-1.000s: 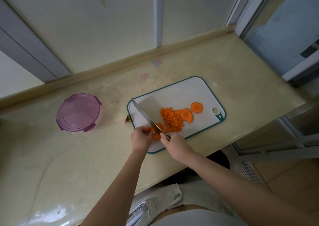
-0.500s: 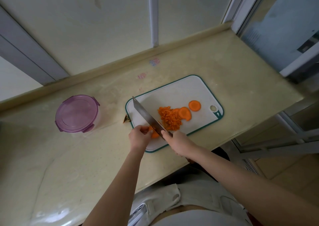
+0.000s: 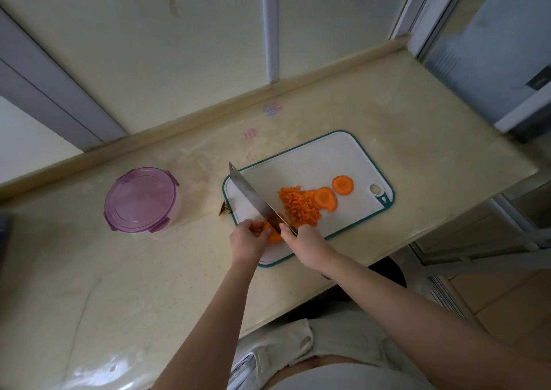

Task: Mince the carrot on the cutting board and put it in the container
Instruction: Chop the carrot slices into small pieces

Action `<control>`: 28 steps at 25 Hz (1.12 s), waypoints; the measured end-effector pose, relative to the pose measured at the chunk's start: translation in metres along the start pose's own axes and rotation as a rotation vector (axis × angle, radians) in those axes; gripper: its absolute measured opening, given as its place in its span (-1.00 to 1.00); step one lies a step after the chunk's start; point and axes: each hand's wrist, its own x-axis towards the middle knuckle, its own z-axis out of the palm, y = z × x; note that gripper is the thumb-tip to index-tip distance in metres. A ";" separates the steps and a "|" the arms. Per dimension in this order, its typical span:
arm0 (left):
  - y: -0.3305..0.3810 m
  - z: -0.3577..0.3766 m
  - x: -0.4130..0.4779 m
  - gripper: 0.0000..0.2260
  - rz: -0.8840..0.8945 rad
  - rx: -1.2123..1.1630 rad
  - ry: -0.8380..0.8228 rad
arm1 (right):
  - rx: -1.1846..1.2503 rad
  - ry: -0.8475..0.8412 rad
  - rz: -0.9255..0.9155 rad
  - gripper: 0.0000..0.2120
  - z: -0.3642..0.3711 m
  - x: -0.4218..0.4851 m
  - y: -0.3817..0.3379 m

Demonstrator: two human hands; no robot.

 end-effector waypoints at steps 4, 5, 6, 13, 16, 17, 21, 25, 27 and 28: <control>0.000 -0.001 0.000 -0.83 0.004 0.008 -0.008 | 0.052 -0.045 0.045 -0.47 -0.008 0.008 0.006; 0.000 -0.002 0.000 -0.83 0.004 0.003 -0.007 | 0.042 -0.045 0.044 -0.47 -0.010 0.009 0.004; 0.000 -0.001 0.001 -0.83 0.004 -0.007 -0.005 | 0.017 -0.036 0.035 -0.48 -0.011 0.009 0.002; -0.002 0.000 -0.003 -0.83 0.035 -0.038 0.020 | 0.072 0.022 0.027 -0.50 -0.015 -0.005 -0.009; -0.003 0.002 -0.011 -0.81 0.059 -0.063 0.060 | 0.045 0.000 0.036 -0.50 -0.015 -0.017 -0.007; -0.003 0.003 -0.013 -0.80 0.047 -0.078 0.067 | 0.038 -0.012 0.041 -0.50 -0.014 -0.020 -0.005; -0.003 0.005 -0.015 -0.83 -0.002 -0.091 0.082 | 0.039 -0.029 0.098 -0.51 -0.009 -0.026 0.005; -0.002 0.006 -0.012 -0.87 -0.044 -0.115 0.089 | 0.021 -0.020 0.120 -0.50 -0.004 -0.026 0.012; -0.002 0.006 -0.011 -0.86 -0.051 -0.118 0.082 | 0.025 -0.015 0.137 -0.50 -0.001 -0.026 0.010; -0.002 0.005 -0.011 -0.87 -0.048 -0.116 0.077 | 0.023 -0.016 0.143 -0.51 -0.001 -0.027 0.009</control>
